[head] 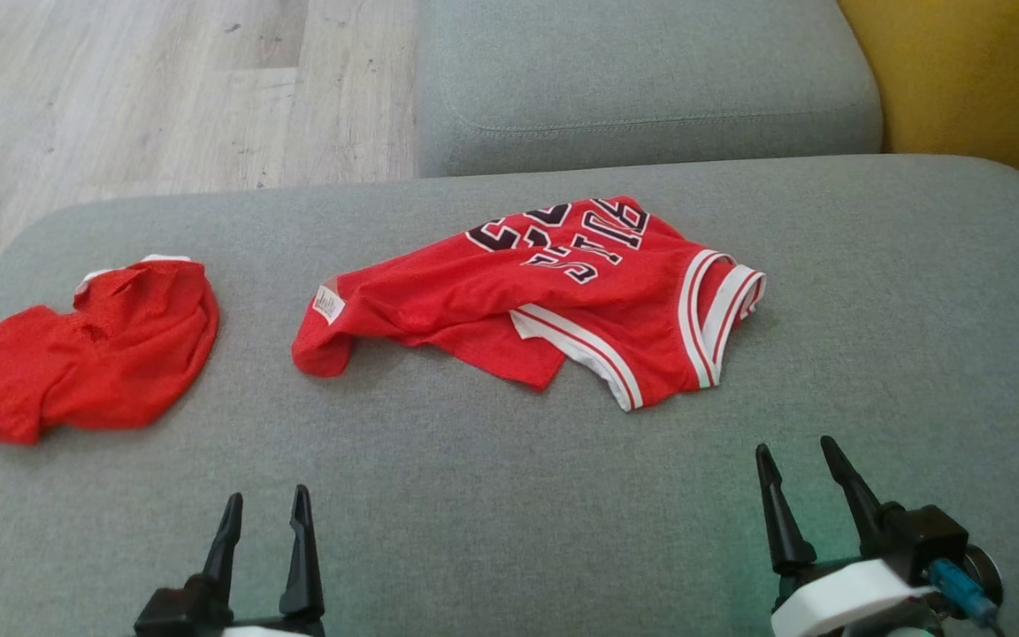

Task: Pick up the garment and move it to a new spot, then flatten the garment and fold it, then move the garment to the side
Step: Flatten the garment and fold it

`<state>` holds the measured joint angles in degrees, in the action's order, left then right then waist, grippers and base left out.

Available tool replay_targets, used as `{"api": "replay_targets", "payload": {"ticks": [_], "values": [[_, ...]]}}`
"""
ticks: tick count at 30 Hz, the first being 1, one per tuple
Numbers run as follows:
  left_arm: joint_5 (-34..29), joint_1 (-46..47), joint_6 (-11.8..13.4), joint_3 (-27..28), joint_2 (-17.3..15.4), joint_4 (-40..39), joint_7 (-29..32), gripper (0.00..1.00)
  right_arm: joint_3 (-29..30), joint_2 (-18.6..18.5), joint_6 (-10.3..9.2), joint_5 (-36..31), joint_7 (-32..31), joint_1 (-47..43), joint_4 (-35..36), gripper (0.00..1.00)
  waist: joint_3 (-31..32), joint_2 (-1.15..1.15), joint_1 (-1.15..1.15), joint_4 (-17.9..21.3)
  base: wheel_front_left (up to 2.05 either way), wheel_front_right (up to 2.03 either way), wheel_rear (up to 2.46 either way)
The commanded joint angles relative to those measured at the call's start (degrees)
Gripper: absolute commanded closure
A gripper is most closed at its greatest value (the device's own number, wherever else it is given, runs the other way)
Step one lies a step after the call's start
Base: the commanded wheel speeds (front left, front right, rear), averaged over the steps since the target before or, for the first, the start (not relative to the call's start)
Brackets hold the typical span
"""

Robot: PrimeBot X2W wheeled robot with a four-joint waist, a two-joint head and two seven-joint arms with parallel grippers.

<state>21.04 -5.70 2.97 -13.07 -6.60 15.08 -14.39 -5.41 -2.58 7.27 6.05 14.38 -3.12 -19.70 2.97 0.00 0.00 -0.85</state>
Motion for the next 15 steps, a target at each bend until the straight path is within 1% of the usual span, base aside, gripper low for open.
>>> {"api": "replay_targets", "payload": {"ticks": [1, 5, 9, 15], "values": [[-0.8, 3.0, -0.1, 2.1, 0.2, -1.2, -0.6, 0.0, -1.5, -0.3, 0.22, 0.1, 0.6, 2.3, 1.4, 0.0, 0.0, 0.0, 0.0, -0.1, 0.0, 0.0, 0.0], [-1.1, 3.0, -0.2, 1.9, 0.3, -1.2, -0.6, 0.0, -1.5, -0.3, 0.22, -0.3, 0.6, 2.4, 1.2, 0.0, -0.3, 0.0, 0.0, -0.6, 0.0, 0.0, 0.0], [-1.5, 3.1, -0.2, 1.3, 0.4, -1.3, -0.6, 0.0, -1.4, -0.3, 0.22, -1.3, 0.1, 3.1, 0.8, 0.0, -0.9, 0.0, 0.0, -1.9, 0.0, 0.0, 0.0], [-2.2, 4.0, -0.6, -0.2, 0.8, -1.7, -0.6, 0.0, -1.6, -0.3, 0.22, -4.4, -2.7, 7.4, -0.8, 0.0, -3.2, 0.0, 0.0, -6.3, 0.0, 0.0, 0.0]]}}
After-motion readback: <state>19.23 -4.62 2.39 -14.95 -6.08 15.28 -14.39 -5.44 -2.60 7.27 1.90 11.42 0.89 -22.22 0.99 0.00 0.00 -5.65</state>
